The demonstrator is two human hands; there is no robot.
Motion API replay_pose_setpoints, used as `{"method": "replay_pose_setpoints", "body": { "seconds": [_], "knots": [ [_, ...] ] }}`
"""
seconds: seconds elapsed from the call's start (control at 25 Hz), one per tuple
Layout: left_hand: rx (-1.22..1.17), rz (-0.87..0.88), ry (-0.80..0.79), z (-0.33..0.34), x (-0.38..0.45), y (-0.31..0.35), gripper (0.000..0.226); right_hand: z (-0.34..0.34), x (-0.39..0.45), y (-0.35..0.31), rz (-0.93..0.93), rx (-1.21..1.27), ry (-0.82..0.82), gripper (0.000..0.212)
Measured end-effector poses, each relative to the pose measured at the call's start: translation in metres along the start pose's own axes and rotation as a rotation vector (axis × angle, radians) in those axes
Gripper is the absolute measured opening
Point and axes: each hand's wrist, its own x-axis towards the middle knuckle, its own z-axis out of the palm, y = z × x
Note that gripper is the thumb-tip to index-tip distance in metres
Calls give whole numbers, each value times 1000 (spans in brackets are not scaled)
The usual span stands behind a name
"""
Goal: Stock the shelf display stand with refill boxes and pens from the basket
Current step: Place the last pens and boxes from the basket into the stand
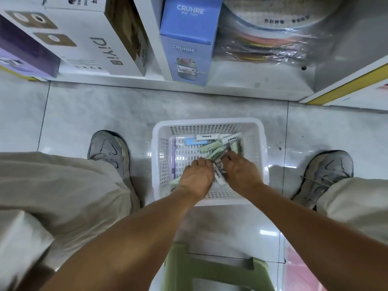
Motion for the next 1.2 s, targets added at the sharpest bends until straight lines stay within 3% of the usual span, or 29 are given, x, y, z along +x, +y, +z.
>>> {"method": "replay_pose_setpoints", "body": {
  "seconds": [0.24, 0.36, 0.44, 0.56, 0.68, 0.92, 1.12, 1.2],
  "knots": [
    [-199, -15, -73, -13, 8, -26, 43, -5, 6, 1, 96, 364, 188, 16],
    [-463, -254, -115, -25, 16, -28, 32, -12, 6, -2, 170, 506, 319, 17],
    [-568, -399, -130, -31, 16, -28, 24, -18, 7, -1, 254, 542, 319, 13],
    [-483, -496, 2, -35, 1, -28, 33, -23, 9, -6, 316, 489, 232, 38],
    [-362, -523, 88, -31, -9, -28, 53, -25, 15, -14, 317, 423, 192, 24],
    [-414, -615, 71, -27, -2, -27, 58, -11, 12, -17, 488, 407, 200, 13],
    [-328, -420, 1, -18, 5, -26, 56, -5, 11, -20, 525, 628, 153, 6],
    [-342, -419, 5, -18, 9, -26, 50, -6, 10, -18, 532, 682, 183, 4]
  ]
}}
